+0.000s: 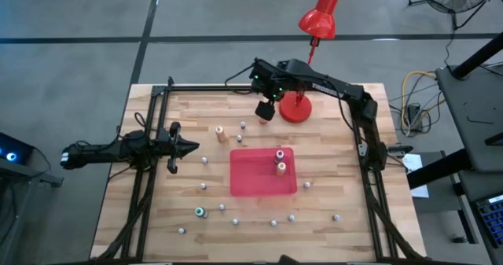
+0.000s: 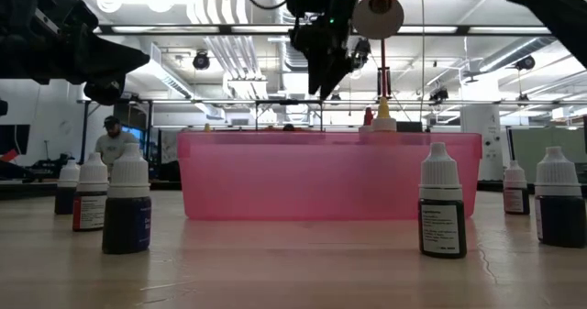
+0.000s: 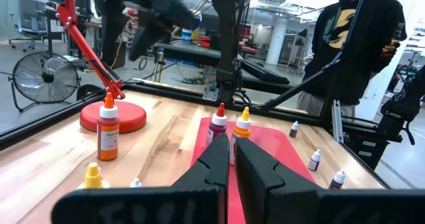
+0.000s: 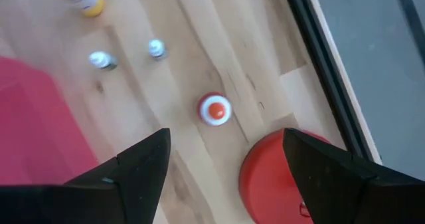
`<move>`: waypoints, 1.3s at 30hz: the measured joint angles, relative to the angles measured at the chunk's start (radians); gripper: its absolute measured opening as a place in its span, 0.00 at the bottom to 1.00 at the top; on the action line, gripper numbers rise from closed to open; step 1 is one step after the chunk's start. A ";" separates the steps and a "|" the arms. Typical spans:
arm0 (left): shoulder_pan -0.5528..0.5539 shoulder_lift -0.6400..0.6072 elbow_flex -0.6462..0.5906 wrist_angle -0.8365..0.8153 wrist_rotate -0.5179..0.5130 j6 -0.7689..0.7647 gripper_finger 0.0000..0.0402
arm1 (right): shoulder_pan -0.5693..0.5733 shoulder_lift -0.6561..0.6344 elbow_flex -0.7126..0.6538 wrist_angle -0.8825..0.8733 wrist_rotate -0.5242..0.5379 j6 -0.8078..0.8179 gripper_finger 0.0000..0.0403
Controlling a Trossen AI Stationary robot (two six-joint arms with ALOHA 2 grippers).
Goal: Pick & Place food coloring
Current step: Put the large orange food coloring bottle into the red bin
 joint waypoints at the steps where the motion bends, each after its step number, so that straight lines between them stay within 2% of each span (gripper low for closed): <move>1: 0.000 0.000 0.000 0.000 0.000 0.000 0.00 | -0.007 0.011 0.009 0.000 0.000 0.010 0.70; 8: 0.000 0.000 0.000 0.000 0.000 0.000 0.00 | -0.037 0.070 0.048 -0.032 0.000 0.090 0.68; 39: 0.000 0.000 0.000 -0.001 0.000 0.000 0.00 | -0.024 0.074 -0.065 0.043 -0.021 0.042 0.67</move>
